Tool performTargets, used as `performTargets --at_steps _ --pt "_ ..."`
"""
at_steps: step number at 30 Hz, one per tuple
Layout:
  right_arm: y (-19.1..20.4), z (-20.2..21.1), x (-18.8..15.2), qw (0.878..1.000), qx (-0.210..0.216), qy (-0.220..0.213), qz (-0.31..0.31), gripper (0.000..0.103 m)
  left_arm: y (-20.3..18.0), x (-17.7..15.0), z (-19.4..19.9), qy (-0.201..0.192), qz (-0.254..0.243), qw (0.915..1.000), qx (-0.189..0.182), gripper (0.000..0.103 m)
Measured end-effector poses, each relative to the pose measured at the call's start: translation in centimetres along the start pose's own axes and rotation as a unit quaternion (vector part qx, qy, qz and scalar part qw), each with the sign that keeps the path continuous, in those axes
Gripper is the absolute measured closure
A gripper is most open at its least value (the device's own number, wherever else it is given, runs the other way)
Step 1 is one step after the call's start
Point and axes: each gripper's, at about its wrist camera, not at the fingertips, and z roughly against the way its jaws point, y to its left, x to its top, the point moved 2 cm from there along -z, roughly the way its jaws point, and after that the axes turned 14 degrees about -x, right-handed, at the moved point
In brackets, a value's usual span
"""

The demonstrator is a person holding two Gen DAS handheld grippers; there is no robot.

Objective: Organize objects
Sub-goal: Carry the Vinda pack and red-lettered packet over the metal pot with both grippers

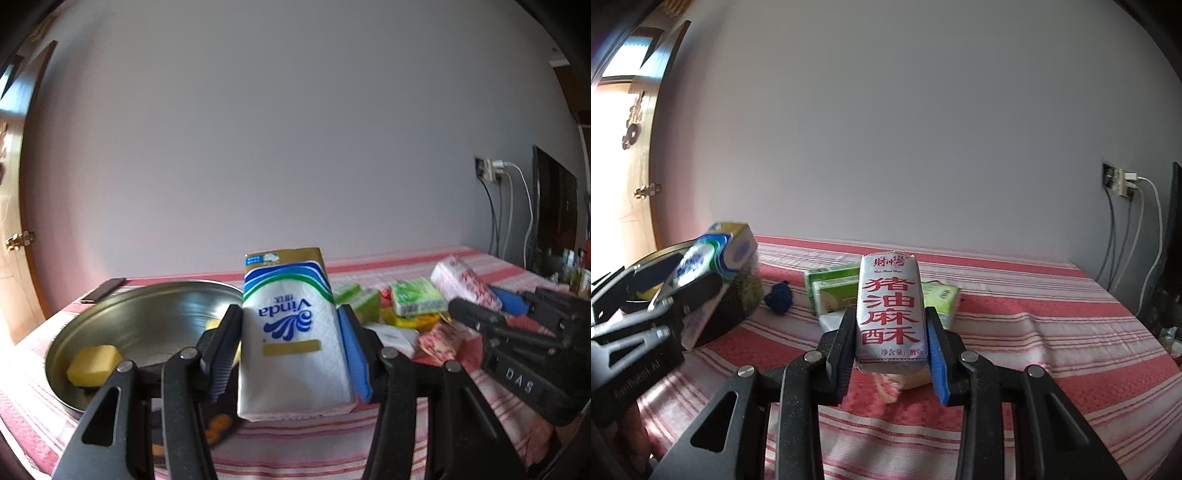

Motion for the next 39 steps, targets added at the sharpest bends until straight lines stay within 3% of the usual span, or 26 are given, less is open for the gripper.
performTargets --at_steps 19,39 --pt "8.6 0.2 7.2 0.994 0.098 -0.025 0.045 0.066 11.5 1.5 2.3 0.013 0.049 0.9946 0.091 0.051" --pt "17.4 -3.3 8.9 0.984 0.143 -0.001 0.103 0.066 16.0 -0.1 0.9 0.075 0.085 0.9882 0.103 0.051"
